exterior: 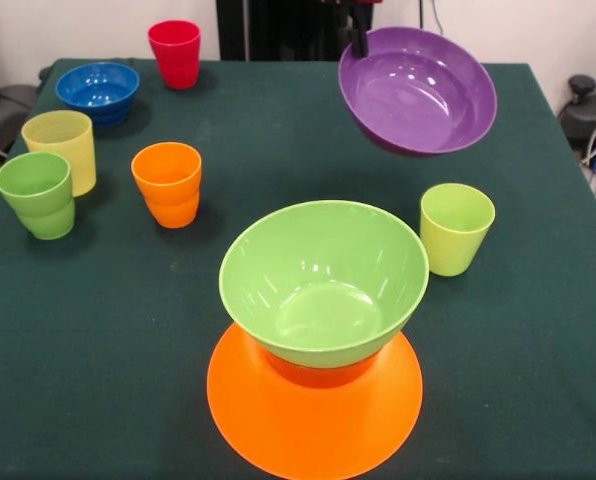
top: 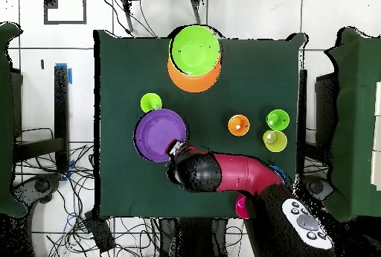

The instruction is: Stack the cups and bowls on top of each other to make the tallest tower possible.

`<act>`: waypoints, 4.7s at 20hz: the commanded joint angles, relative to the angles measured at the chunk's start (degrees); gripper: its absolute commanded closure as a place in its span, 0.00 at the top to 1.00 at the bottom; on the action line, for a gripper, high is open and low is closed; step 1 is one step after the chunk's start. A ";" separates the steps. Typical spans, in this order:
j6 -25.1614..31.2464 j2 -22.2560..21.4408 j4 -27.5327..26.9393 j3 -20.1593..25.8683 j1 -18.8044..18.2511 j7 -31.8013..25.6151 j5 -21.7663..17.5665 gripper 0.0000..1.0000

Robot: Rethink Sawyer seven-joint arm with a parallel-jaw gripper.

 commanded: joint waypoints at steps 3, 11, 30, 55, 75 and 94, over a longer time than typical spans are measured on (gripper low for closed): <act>11.08 -2.35 -9.03 4.76 0.41 -3.19 2.72 0.00; 19.31 -1.14 -16.29 7.07 -0.08 -5.04 4.60 0.00; 33.85 5.06 -36.63 10.70 0.23 -10.50 3.02 0.00; 43.65 18.17 -58.00 16.20 -1.26 -20.92 -0.70 0.00; 41.51 19.29 -53.04 17.74 -7.82 -28.15 -0.84 0.00; 31.56 21.34 -45.30 19.94 -11.13 -26.22 -3.52 0.00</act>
